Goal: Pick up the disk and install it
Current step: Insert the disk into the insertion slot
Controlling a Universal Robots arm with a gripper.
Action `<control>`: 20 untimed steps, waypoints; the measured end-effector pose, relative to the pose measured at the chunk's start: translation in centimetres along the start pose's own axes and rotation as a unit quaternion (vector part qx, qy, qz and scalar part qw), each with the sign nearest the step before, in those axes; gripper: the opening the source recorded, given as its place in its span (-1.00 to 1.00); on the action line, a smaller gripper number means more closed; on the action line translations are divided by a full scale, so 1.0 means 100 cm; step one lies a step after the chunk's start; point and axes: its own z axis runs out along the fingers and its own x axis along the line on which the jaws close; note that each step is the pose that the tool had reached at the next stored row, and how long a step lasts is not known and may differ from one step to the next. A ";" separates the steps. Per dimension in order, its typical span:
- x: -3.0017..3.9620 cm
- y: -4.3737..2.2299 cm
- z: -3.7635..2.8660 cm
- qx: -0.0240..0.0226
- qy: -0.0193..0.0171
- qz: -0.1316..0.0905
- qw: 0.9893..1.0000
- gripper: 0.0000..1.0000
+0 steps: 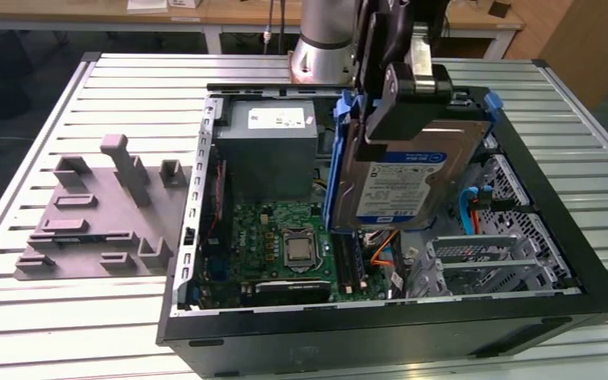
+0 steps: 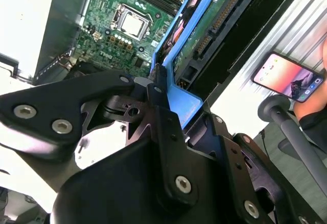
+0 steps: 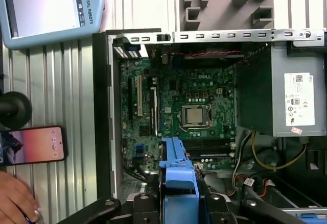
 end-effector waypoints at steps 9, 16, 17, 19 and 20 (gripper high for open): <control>0.0039 -0.0207 0.0015 -0.001 0.000 0.001 1.000 -0.27; 0.0118 -0.0287 0.0049 -0.001 0.000 0.001 1.000 -0.27; 0.0125 -0.0300 0.0056 -0.001 0.000 0.001 1.000 -0.27; 0.0131 -0.0342 0.0068 -0.001 0.000 0.001 1.000 -0.27; 0.0131 -0.0370 0.0071 -0.001 0.000 0.001 1.000 -0.27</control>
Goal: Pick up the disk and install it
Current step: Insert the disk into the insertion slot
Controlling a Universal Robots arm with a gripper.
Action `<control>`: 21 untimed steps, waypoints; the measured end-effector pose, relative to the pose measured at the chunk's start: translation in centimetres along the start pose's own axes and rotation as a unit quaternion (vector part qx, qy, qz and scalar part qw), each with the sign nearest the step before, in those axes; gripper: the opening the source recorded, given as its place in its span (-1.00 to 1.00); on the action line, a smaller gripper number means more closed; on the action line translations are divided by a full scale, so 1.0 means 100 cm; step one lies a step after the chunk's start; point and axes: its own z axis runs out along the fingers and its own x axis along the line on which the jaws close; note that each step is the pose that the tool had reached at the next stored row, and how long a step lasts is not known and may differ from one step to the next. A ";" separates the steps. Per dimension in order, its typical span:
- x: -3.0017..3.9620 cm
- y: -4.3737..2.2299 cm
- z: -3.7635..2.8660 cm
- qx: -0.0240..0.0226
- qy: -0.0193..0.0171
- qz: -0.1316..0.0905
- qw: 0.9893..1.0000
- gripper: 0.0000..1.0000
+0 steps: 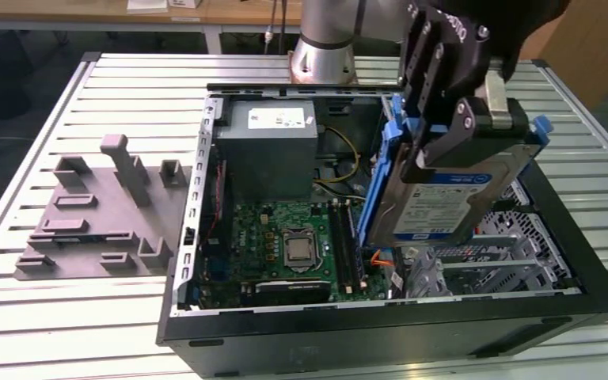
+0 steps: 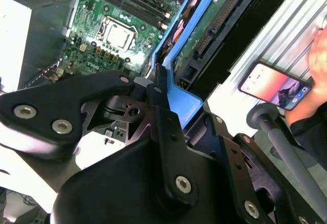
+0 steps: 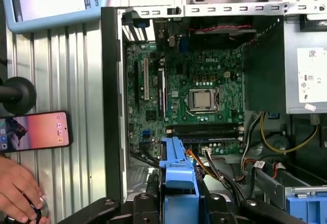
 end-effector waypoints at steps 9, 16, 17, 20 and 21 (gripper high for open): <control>-0.0017 -0.0352 0.0045 0.000 0.000 0.000 1.000 -0.27; -0.0028 -0.0559 0.0065 0.000 0.000 0.000 1.000 -0.27; -0.0028 -0.0559 0.0065 0.000 0.000 0.000 1.000 -0.27; -0.0028 -0.0575 0.0068 0.000 0.000 0.000 1.000 -0.27; -0.0029 -0.0596 0.0070 0.000 0.000 0.000 1.000 -0.27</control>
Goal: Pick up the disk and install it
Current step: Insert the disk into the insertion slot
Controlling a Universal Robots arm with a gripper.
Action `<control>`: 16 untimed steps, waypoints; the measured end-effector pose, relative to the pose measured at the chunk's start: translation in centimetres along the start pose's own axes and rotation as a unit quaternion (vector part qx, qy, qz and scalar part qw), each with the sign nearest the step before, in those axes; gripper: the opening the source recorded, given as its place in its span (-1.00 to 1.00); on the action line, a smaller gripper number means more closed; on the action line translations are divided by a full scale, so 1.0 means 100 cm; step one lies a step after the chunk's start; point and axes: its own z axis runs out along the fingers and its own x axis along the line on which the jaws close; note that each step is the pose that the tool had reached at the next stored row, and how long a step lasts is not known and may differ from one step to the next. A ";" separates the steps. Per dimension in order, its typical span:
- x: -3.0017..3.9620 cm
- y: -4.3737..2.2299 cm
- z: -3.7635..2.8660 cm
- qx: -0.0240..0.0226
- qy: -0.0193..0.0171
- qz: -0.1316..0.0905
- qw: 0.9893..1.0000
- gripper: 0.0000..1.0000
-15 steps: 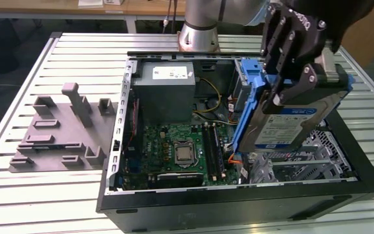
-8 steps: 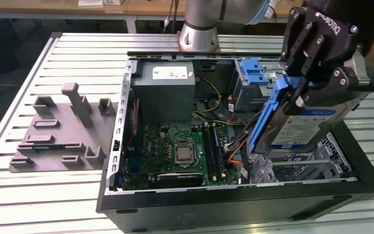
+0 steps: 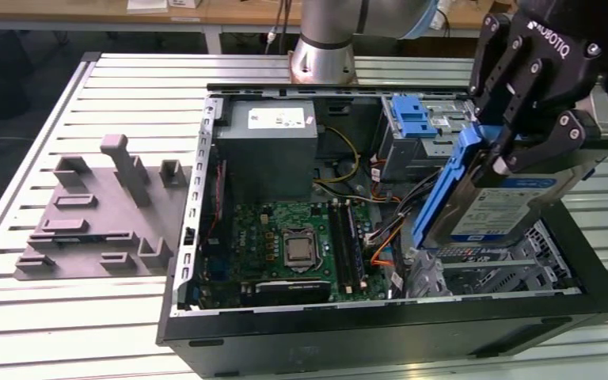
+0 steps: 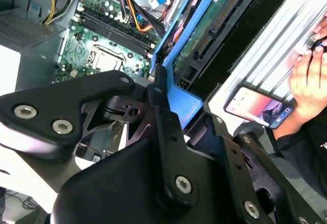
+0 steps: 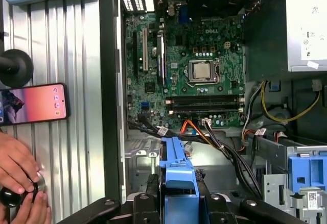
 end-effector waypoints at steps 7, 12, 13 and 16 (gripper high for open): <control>-0.0009 -0.0166 0.0023 0.000 0.000 0.000 1.000 -0.27; -0.0010 -0.0212 0.0057 0.000 0.000 0.000 1.000 -0.27; -0.0010 -0.0220 0.0064 0.000 0.000 0.000 1.000 -0.27; -0.0006 -0.0234 0.0080 0.000 0.000 -0.001 1.000 -0.27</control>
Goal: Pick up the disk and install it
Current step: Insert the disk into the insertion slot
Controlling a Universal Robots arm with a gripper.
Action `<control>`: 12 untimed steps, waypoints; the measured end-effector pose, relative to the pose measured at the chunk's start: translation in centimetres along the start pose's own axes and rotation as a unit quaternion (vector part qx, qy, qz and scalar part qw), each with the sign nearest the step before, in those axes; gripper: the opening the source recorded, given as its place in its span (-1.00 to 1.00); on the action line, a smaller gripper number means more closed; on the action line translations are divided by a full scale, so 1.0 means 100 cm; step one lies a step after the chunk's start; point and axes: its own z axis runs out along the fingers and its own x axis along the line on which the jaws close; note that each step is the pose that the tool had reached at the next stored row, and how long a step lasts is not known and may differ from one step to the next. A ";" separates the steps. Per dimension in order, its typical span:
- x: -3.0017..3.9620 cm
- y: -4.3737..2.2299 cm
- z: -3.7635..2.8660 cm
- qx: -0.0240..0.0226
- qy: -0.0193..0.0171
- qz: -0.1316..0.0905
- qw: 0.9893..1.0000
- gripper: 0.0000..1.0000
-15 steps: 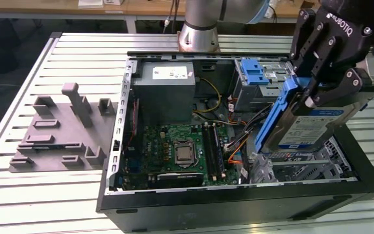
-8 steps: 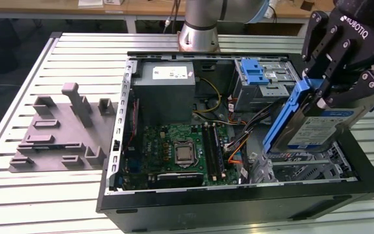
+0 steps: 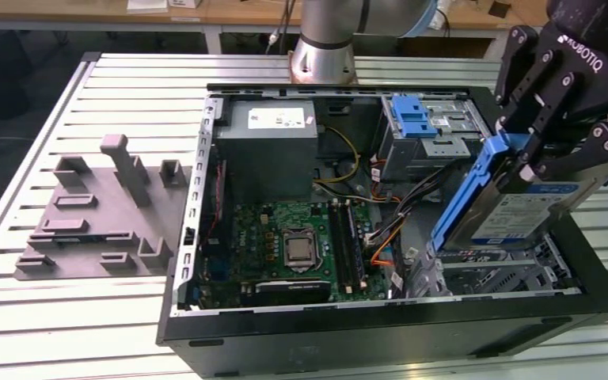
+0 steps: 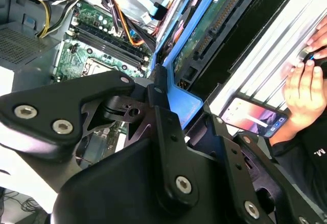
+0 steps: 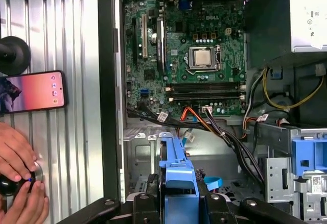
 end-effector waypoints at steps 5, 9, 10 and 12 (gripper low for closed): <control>0.0021 -0.0009 0.0019 0.000 0.000 -0.007 1.000 -0.27; 0.0031 -0.0011 0.0032 0.000 0.000 -0.010 1.000 -0.27; 0.0032 -0.0012 0.0037 0.000 0.000 -0.010 1.000 -0.27; 0.0032 -0.0014 0.0047 0.000 0.000 -0.010 1.000 -0.27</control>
